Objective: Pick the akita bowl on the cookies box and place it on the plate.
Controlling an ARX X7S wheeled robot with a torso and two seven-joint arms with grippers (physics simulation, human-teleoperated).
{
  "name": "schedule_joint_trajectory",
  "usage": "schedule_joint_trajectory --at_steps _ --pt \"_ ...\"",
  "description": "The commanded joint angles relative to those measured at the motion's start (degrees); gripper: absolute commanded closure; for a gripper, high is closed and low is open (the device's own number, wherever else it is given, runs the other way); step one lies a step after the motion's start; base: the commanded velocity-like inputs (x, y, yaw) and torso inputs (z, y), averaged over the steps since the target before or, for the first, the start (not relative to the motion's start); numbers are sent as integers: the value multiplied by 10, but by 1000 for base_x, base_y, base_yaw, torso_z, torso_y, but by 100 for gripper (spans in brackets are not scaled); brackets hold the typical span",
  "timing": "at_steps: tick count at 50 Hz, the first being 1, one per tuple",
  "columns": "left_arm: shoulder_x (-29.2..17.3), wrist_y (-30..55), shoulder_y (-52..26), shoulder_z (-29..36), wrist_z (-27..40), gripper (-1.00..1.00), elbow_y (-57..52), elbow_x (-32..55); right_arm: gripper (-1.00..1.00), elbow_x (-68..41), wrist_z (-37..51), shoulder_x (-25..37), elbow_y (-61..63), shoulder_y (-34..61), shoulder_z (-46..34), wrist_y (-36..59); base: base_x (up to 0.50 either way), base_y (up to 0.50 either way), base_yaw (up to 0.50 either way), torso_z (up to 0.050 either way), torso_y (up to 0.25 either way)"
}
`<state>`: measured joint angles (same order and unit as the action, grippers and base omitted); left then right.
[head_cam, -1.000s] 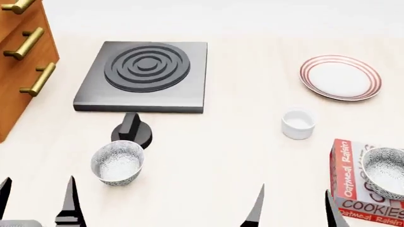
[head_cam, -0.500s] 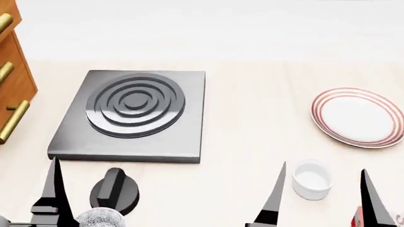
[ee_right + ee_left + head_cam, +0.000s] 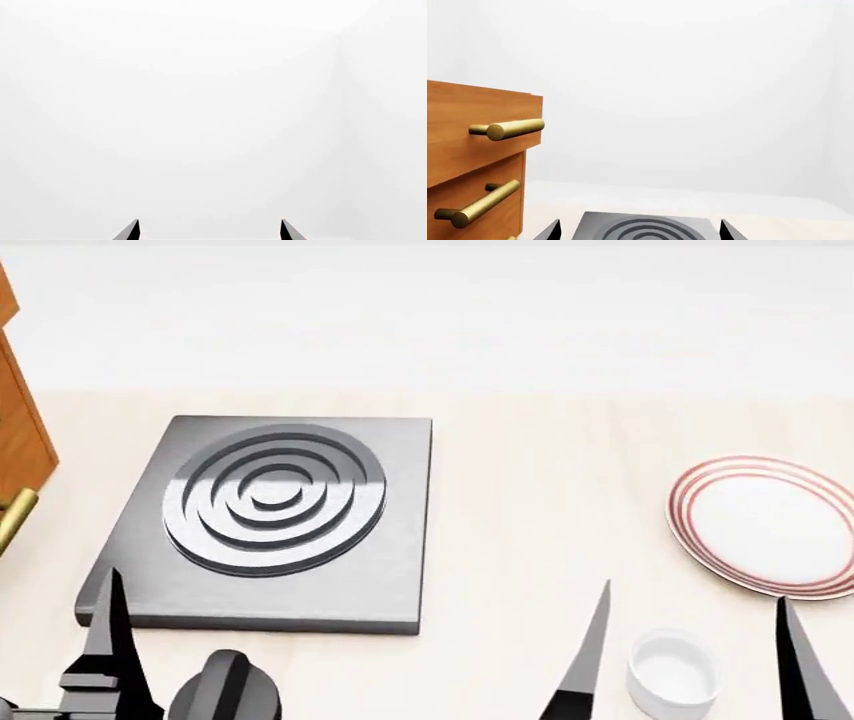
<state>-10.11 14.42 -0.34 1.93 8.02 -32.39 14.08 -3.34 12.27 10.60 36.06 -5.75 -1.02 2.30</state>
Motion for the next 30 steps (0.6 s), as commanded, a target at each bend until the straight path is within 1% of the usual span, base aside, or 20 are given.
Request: schedule_joint_trajectory --at_steps 1,7,30 --pt "-6 3 -2 3 5 -100 -2 3 -100 -14 3 7 2 -2 4 -5 0 0 0 0 0" --pt "-9 4 -2 5 8 -100 -4 5 -100 -27 5 11 13 -2 11 3 0 -65 0 0 0" --pt "-16 -2 0 2 17 -100 -6 18 -100 -34 13 25 31 -7 14 -1 -5 -500 0 0 0"
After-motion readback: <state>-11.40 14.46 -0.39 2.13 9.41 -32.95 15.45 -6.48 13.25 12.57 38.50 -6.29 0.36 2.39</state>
